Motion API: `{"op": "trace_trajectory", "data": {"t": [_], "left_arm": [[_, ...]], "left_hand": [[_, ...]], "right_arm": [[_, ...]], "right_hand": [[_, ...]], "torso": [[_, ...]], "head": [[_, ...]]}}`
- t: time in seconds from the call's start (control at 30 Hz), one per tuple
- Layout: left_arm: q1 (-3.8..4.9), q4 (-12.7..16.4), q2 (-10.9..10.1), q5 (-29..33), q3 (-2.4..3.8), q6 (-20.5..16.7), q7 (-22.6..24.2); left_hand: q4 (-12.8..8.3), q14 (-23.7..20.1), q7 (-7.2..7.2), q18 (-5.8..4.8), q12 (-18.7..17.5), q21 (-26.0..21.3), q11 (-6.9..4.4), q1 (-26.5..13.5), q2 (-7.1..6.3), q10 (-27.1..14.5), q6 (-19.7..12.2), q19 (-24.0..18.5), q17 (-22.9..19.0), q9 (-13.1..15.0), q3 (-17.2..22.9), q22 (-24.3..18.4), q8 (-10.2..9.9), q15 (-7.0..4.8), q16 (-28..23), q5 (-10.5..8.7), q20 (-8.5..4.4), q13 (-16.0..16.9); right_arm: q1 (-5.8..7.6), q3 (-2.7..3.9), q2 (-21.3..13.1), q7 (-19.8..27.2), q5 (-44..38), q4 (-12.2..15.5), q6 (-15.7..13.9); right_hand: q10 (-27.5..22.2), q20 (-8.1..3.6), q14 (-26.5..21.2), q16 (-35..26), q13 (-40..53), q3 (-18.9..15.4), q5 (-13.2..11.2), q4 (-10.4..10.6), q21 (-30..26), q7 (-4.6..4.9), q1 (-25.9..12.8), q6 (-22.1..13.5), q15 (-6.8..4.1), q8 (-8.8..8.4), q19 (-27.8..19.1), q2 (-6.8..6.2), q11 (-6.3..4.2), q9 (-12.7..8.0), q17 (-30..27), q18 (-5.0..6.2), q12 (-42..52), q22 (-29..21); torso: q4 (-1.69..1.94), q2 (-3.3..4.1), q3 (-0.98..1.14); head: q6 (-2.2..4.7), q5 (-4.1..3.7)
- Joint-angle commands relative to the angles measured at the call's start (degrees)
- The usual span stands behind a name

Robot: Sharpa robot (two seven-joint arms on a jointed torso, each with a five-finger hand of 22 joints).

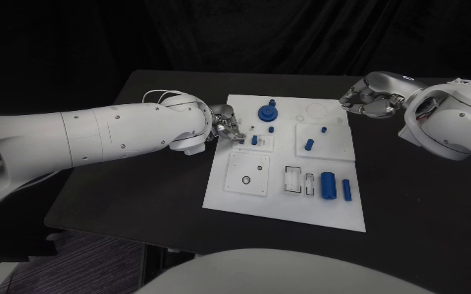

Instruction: Assemble the parts on the task board

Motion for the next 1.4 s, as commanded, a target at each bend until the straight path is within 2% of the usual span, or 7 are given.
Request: {"op": "trace_trajectory", "data": {"t": [0.03, 0.17, 0.23, 0.4, 1.1, 1.2, 1.4], "left_arm": [[-0.30, -0.22, 0.12, -0.35, -0.09, -0.61, 0.30], [-0.36, -0.28, 0.17, -0.36, -0.09, -1.48, 0.39], [-0.38, -0.34, 0.22, -0.36, -0.09, -1.63, 0.44], [-0.43, -0.42, 0.35, -0.36, -0.09, -0.92, 0.43], [-0.53, -0.38, 0.03, -0.36, -0.09, 2.31, 1.32], [-0.54, -0.41, -0.01, -0.36, -0.09, 2.34, 1.55], [-0.55, -0.53, -0.05, -0.36, -0.09, 2.32, 1.87]], "left_hand": [[0.45, 6.05, 0.15, -0.39, 0.15, -0.11, -0.50, -0.17, 0.19, 5.96, 0.43, 0.04, 15.09, 1.37, -0.02, 5.71, -0.21, -0.23, 0.15, -0.33, -0.39, 15.08], [0.38, 6.05, 0.13, -0.39, 0.15, -0.12, -0.51, -0.24, 0.28, 5.96, 0.28, 0.05, 15.09, 1.38, -0.07, 5.73, -0.18, -0.25, 0.15, -0.90, -0.40, 15.08], [0.31, 6.05, 0.10, -0.39, 0.15, -0.15, -0.53, -0.58, 0.56, 5.96, 0.21, 0.10, 15.09, 1.36, -0.50, 5.81, 0.05, -0.26, 0.15, -4.53, -0.41, 15.08], [0.18, 6.05, 0.15, -0.36, 0.15, -0.35, -0.49, -0.86, 0.76, 5.96, 0.03, 0.05, 15.09, 1.29, -0.94, 5.80, 0.14, -0.24, 0.15, -6.58, -0.40, 15.08], [0.09, 6.05, 0.19, -0.29, 0.15, -0.68, -0.44, -1.08, 0.65, 5.96, -0.02, -0.10, 15.09, 1.24, -1.32, 5.67, 0.15, -0.19, 0.15, -7.55, -0.38, 15.08], [1.86, 6.05, 0.52, -0.30, 0.15, -0.87, -0.17, -3.35, 0.86, 5.96, -0.06, -0.18, 15.09, 1.04, -3.00, 5.72, -0.04, 0.04, 0.15, -11.22, -0.19, 15.08], [3.15, 6.05, 1.17, -0.26, 0.15, -1.19, 0.41, -9.22, 1.06, 5.96, -0.51, -0.24, 15.09, 0.04, -8.54, 5.87, -1.70, 0.54, 0.15, -14.43, 0.27, 15.08]], "right_arm": [[-0.13, 0.04, 0.05, -0.13, 0.12, -0.08, 0.54], [-0.14, 0.04, 0.06, -0.14, 0.12, -0.15, 0.65], [-0.15, 0.04, 0.06, -0.16, 0.12, -0.19, 0.70], [-0.16, 0.04, 0.03, -0.23, 0.13, -0.28, 0.83], [-0.30, 0.04, 0.13, -0.59, 0.13, -0.53, 1.21], [-0.33, 0.04, 0.15, -0.61, 0.13, -0.56, 1.25], [-0.40, 0.04, 0.16, -0.67, 0.14, -0.60, 1.39]], "right_hand": [[6.08, 0.50, 5.12, -0.21, 14.95, 0.24, 0.27, 0.10, -0.39, 0.08, 0.26, 0.51, 0.50, -0.15, 0.18, 0.06, 0.51, -0.05, 12.66, 0.39, -0.37, 11.02], [6.08, 0.50, 5.12, -0.21, 14.95, 0.24, 0.27, 0.10, -0.39, 0.08, 0.26, 0.51, 0.50, -0.15, 0.18, 0.06, 0.51, -0.05, 12.66, 0.39, -0.37, 11.02], [6.08, 0.50, 5.12, -0.21, 14.95, 0.24, 0.27, 0.10, -0.39, 0.08, 0.26, 0.51, 0.50, -0.15, 0.18, 0.06, 0.51, -0.05, 12.66, 0.39, -0.37, 11.02], [6.08, 0.50, 5.12, -0.21, 14.95, 0.24, 0.27, 0.10, -0.39, 0.08, 0.26, 0.51, 0.50, -0.15, 0.18, 0.06, 0.51, -0.05, 12.66, 0.39, -0.37, 11.02], [6.08, 0.53, 5.11, -0.24, 14.95, 0.45, 0.45, -0.03, -0.44, 0.15, 0.21, 0.54, 0.56, -0.19, 0.16, 0.01, 0.60, -0.06, 12.64, 0.39, -0.37, 11.01], [6.08, 0.53, 5.11, -0.24, 14.95, 0.45, 0.45, -0.03, -0.44, 0.15, 0.21, 0.54, 0.56, -0.19, 0.16, 0.01, 0.60, -0.06, 12.64, 0.39, -0.37, 11.01], [6.08, 0.53, 5.11, -0.24, 14.95, 0.45, 0.45, -0.03, -0.44, 0.15, 0.21, 0.54, 0.56, -0.19, 0.16, 0.01, 0.60, -0.06, 12.64, 0.39, -0.37, 11.01]], "torso": [[0.00, 0.03, -0.02], [0.04, 0.05, -0.02], [0.07, 0.03, -0.02], [0.03, 0.00, -0.02], [0.02, -0.01, 0.03], [0.06, 0.00, 0.02], [0.07, -0.01, -0.01]], "head": [[-0.01, 0.18], [-0.01, 0.05], [-0.01, 0.00], [-0.01, 0.06], [-0.01, 0.08], [-0.01, 0.05], [-0.01, 0.07]]}}
